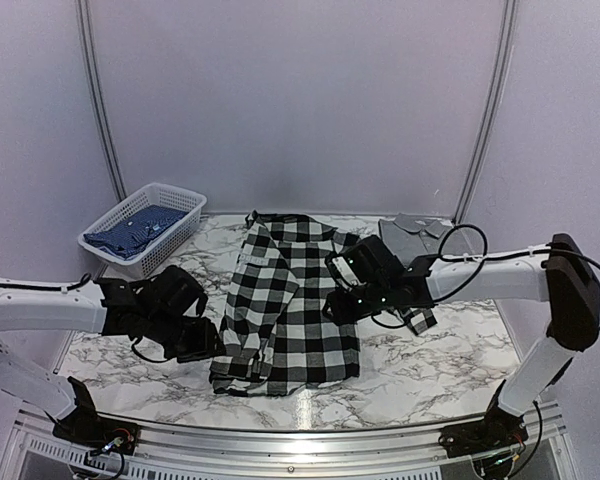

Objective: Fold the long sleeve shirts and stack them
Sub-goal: Place the sleeve of the 1/3-folded shirt, then adjust the 1/3-folded shirt at the center of the board.

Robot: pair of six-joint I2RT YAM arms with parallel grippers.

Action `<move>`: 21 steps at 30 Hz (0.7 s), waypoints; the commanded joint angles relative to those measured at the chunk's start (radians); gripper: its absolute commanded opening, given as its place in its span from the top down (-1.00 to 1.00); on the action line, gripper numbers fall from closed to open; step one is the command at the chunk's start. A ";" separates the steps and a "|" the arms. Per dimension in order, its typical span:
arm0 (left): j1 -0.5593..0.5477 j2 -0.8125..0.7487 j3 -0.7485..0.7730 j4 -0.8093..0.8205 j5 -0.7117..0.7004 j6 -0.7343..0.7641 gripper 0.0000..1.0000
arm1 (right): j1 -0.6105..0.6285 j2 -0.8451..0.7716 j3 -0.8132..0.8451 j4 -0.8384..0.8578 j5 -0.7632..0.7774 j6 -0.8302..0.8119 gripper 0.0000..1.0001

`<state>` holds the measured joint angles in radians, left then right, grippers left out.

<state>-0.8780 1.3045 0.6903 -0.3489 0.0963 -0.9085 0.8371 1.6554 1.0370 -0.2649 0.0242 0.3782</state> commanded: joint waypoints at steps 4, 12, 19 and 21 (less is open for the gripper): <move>0.063 0.096 0.249 -0.096 -0.156 0.180 0.12 | 0.037 -0.094 -0.101 -0.027 -0.049 0.061 0.22; 0.252 0.456 0.626 0.084 -0.104 0.341 0.20 | 0.090 -0.110 -0.187 -0.026 -0.057 0.103 0.43; 0.366 0.864 1.040 0.183 0.004 0.363 0.31 | 0.099 -0.114 -0.265 0.011 -0.083 0.135 0.53; 0.395 0.960 1.141 0.198 0.021 0.342 0.34 | 0.105 -0.112 -0.284 0.018 -0.092 0.148 0.55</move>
<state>-0.5278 2.1220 1.6836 -0.2161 0.0528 -0.5751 0.9272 1.5703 0.7792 -0.2707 -0.0441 0.4885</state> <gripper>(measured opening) 0.342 0.231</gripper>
